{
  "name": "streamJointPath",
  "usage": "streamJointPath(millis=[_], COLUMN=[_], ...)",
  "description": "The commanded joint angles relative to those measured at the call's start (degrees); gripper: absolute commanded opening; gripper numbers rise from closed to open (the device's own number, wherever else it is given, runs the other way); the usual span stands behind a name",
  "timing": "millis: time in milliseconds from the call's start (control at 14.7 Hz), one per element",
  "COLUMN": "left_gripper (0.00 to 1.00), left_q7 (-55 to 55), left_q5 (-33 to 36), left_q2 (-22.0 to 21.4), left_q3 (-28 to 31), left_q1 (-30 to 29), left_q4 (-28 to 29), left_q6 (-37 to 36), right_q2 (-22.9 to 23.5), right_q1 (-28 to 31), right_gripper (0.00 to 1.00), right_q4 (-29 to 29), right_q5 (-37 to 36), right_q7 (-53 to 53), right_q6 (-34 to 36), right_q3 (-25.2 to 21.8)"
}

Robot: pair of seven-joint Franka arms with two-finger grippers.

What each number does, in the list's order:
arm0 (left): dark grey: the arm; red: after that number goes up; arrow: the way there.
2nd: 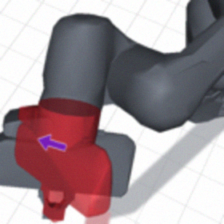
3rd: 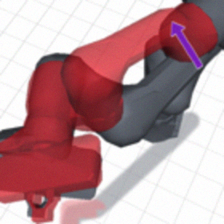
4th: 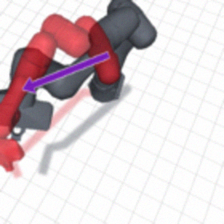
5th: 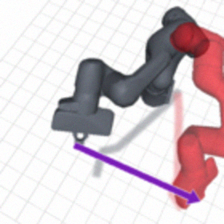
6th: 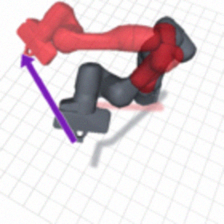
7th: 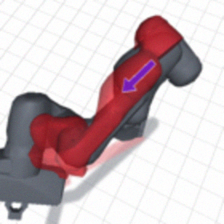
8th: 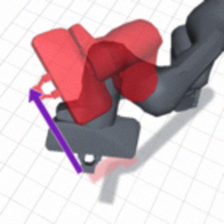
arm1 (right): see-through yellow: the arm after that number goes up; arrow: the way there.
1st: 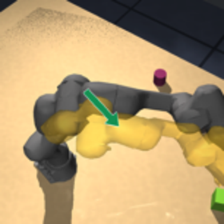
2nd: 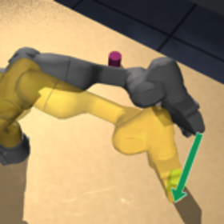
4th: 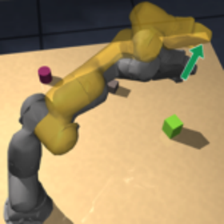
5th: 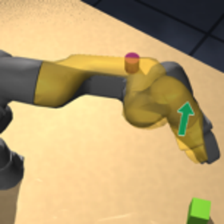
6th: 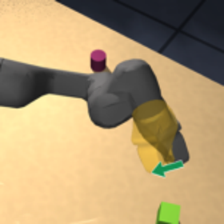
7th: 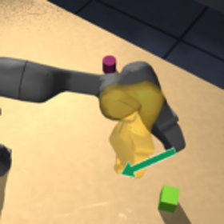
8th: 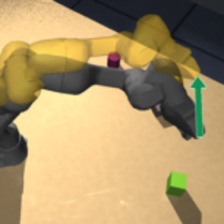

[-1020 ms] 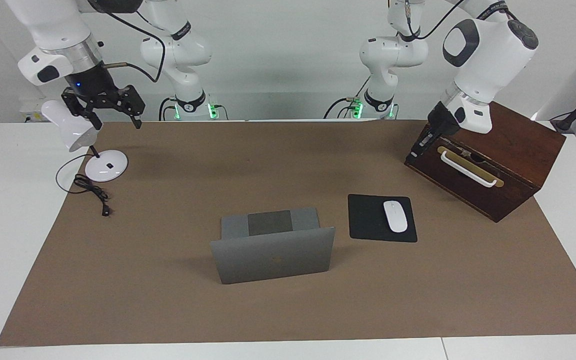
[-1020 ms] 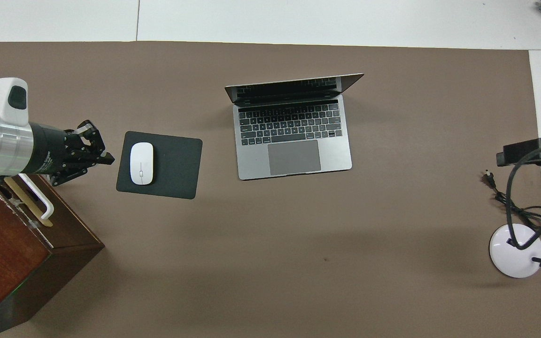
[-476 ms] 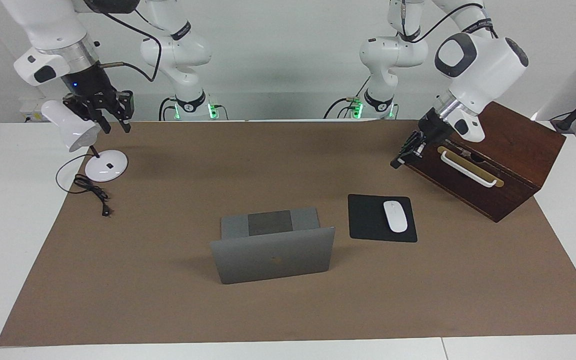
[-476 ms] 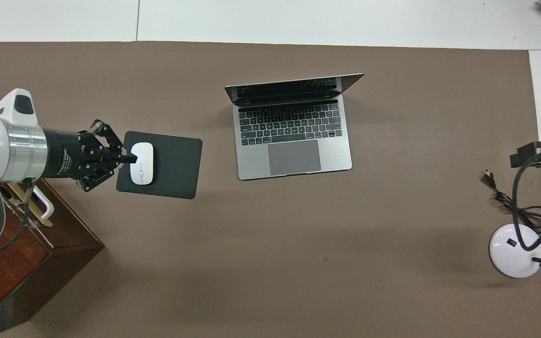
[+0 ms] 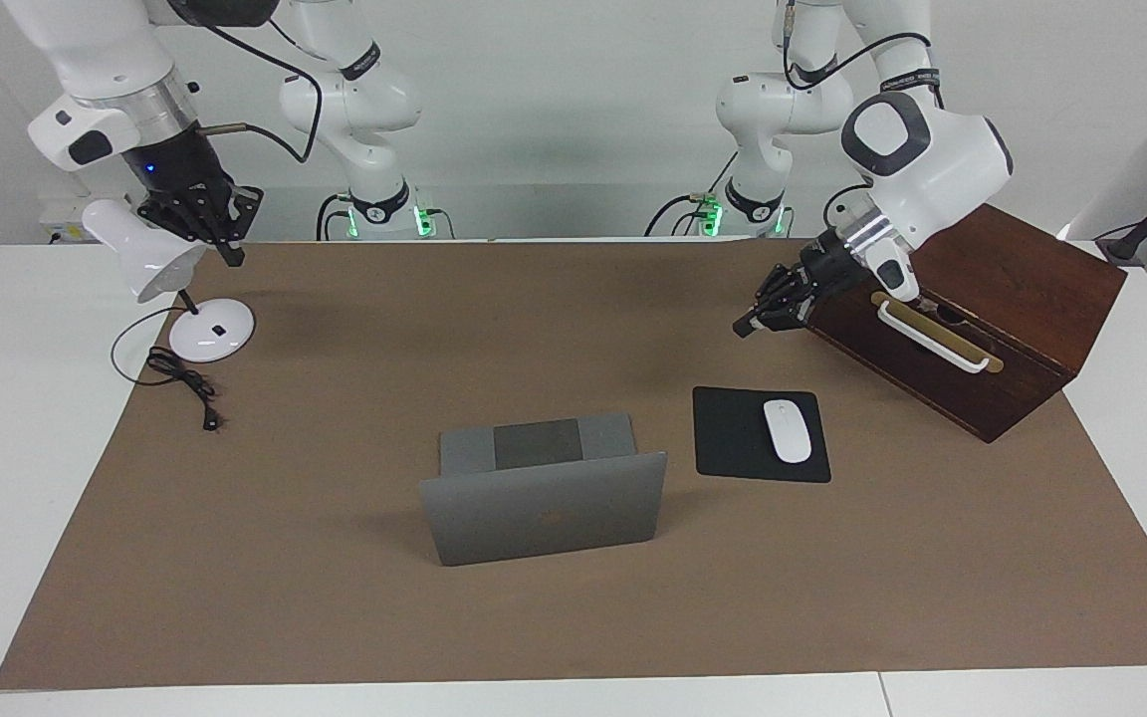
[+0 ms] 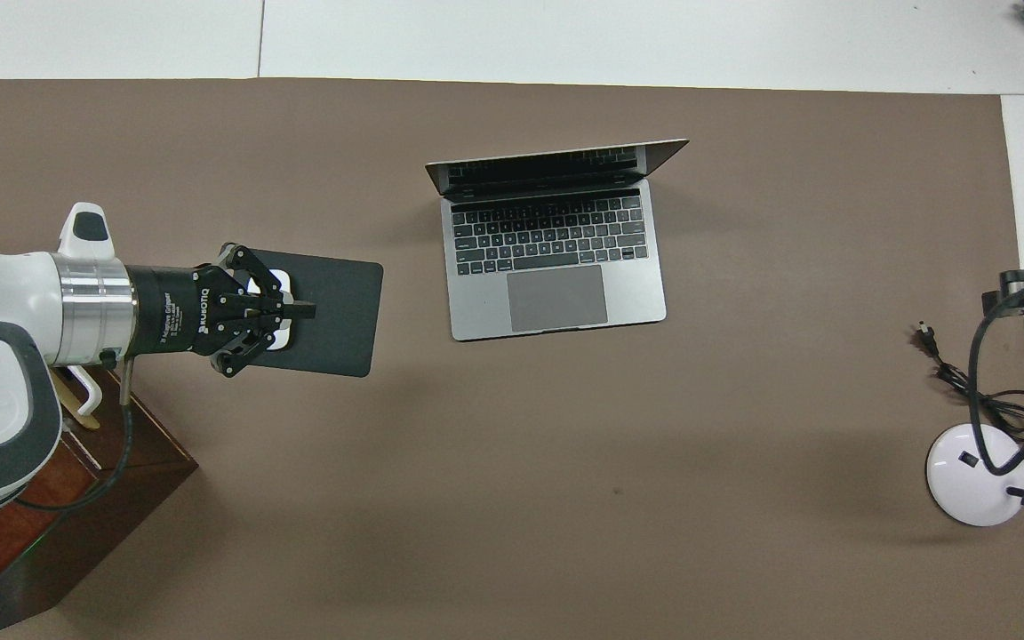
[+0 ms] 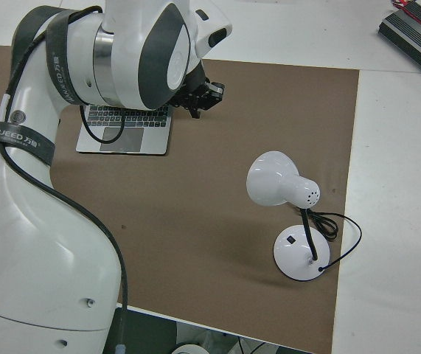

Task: Close laptop with both arms
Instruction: 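Reach the left gripper over the mouse pad toward the laptop's near edge, then reach the right gripper over the laptop toward the screen's top edge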

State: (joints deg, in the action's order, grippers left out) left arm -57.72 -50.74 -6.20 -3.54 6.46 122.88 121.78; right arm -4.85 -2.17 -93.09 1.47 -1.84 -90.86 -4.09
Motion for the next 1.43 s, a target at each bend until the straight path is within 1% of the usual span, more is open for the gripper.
streamJointPath(millis=[0, 68, 136, 204, 340, 408, 680, 884, 1020, 1156, 1224, 1292, 1360], left_gripper=[0.0, 0.0, 0.0, 0.0, 0.0, 0.0, 0.0, 0.0, 0.0, 0.0, 0.0, 0.0, 0.0], left_q7=[-5.02, -6.25, -7.91, -10.11, -13.19, -13.29, -12.85, -11.02, -6.02, -4.68, -3.89, -3.63, -3.45], left_q5=[-8.72, -13.03, -16.55, -18.76, -23.33, -26.14, -31.95, -37.66, -46.34, -55.92, -57.7, -57.98, -58.33], left_q2=[-1.28, -1.01, 0.21, 0.57, 1.1, 1.19, 3.64, 6.98, 10.48, 13.57, 13.93, 14.97, 16.29], left_q3=[0.46, 0.46, 0.46, 0.46, 0.46, 0.46, 0.46, 0.46, 0.46, 0.46, 0.46, 0.46, 0.46], left_q1=[2.86, 3.12, 3.3, 4.17, 7.68, 9.52, 13.23, 15.69, 17.26, 17.62, 18.5, 19.81, 19.91], left_q4=[5.07, 6.13, 6.83, 7.1, 8.68, 9.04, 9.13, 7.99, 6.32, 5.7, 5.18, 4.82, 4.04], left_q6=[6.87, 8.63, 9.61, 11.27, 17.85, 19.79, 25.16, 28.5, 29.74, 29.57, 29.74, 29.74, 29.83], right_q2=[-0.43, -0.34, -0.08, 0.19, 1.15, 1.42, 2.73, 3.88, 5.19, 6.95, 7.91, 8.71, 9.58], right_q1=[0.15, 0.15, 0.06, 0.06, -0.12, -1.51, -5.47, -8.02, -9.69, -11.45, -12.15, -12.77, -13.3], right_gripper=[0.0, 0.0, 0.0, 0.0, 0.0, 0.0, 0.0, 0.0, 0.0, 0.0, 0.0, 0.0, 0.0], right_q4=[-0.86, -0.95, -0.95, -0.95, -0.86, -0.86, -0.86, -0.86, -0.6, -0.42, -0.16, -0.16, 0.1], right_q5=[-0.59, -0.59, -0.59, -0.51, -0.24, 0.02, 0.37, 0.55, 0.55, 0.55, 0.55, 0.46, 0.46], right_q7=[-1.15, -1.06, -0.97, -0.71, 1.74, 2.97, 10.35, 16.24, 19.84, 23.53, 25.12, 26.87, 27.94], right_q6=[-2.82, -3.96, -5.62, -6.95, -10.02, -10.91, -16.09, -20.57, -23.47, -26.54, -28.13, -30.06, -31.38], right_q3=[0.49, 0.58, 0.66, 0.93, 1.28, 1.71, 1.72, 1.81, 1.81, 1.81, 1.81, 1.81, 1.81])
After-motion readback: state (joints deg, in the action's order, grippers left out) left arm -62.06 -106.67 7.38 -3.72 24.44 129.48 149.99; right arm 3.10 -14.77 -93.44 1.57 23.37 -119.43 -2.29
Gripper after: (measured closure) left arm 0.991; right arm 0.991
